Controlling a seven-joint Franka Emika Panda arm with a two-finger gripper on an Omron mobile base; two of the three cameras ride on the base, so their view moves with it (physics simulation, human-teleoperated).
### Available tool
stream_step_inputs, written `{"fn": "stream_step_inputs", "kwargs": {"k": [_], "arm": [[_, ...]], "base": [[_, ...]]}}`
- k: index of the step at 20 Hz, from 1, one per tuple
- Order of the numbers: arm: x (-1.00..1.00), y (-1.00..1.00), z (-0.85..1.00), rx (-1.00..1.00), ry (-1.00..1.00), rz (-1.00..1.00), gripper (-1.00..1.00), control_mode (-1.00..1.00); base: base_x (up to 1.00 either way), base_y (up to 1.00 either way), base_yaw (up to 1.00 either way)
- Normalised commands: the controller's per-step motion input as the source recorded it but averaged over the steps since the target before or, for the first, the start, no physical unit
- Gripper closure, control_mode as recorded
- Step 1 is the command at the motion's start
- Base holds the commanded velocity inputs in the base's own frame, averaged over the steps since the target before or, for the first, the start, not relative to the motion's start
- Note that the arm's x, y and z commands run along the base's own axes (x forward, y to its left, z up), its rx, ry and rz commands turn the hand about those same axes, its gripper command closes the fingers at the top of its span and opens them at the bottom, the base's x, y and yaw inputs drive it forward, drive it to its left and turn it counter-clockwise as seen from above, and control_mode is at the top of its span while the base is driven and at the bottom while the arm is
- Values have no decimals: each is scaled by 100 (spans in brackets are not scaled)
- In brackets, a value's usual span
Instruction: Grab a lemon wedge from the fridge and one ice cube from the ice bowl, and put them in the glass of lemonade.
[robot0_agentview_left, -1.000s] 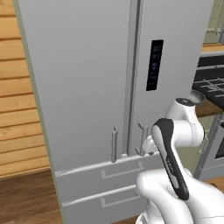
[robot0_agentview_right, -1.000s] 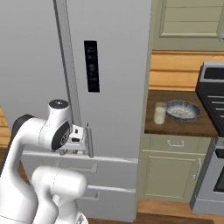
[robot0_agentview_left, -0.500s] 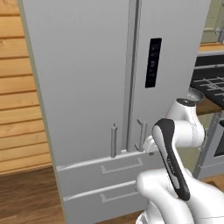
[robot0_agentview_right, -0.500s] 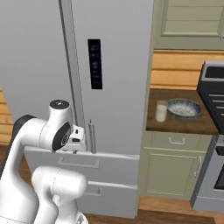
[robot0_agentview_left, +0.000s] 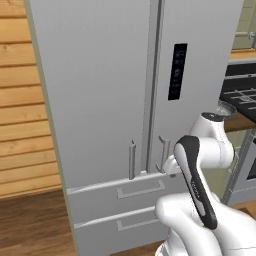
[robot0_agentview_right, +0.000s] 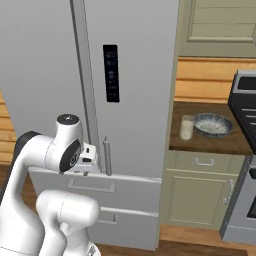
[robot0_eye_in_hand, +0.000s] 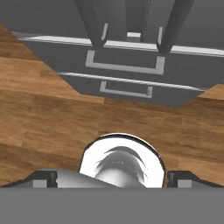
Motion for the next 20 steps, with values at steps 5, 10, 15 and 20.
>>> {"fn": "stream_step_inputs", "kwargs": {"k": [5, 10, 15, 20], "arm": [[0, 0, 0, 0, 0, 0, -100, 100], [17, 0, -2, 0, -5, 0, -100, -100], [58, -4, 0, 0, -20, 1, -100, -100], [89, -13, 37, -1, -13, 0, -100, -100]], "base": [[0, 0, 0], [0, 0, 0], [0, 0, 0], [0, 0, 0]]}}
